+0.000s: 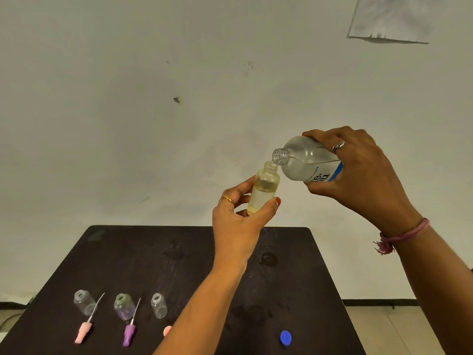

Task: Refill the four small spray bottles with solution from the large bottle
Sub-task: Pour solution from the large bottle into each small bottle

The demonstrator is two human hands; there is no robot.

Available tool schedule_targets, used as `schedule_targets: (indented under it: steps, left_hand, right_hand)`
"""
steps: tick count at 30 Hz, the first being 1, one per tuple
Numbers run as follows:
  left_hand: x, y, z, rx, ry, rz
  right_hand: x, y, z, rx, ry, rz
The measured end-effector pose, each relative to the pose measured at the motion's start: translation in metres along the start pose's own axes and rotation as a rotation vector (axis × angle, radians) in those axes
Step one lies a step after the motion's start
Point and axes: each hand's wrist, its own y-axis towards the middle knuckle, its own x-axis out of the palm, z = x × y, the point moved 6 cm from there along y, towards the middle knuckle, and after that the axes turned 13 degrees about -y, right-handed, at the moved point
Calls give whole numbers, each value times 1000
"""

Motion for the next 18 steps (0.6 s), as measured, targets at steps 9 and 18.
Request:
schedule_targets:
  steps: [9, 18]
  left_hand:
    - [0, 0, 1, 5, -1, -5]
    - [1, -1, -1, 8, 5, -1]
  right_hand:
    - [-1, -1, -2, -6, -4, -3]
    - [-1, -2, 0, 1, -5, -8]
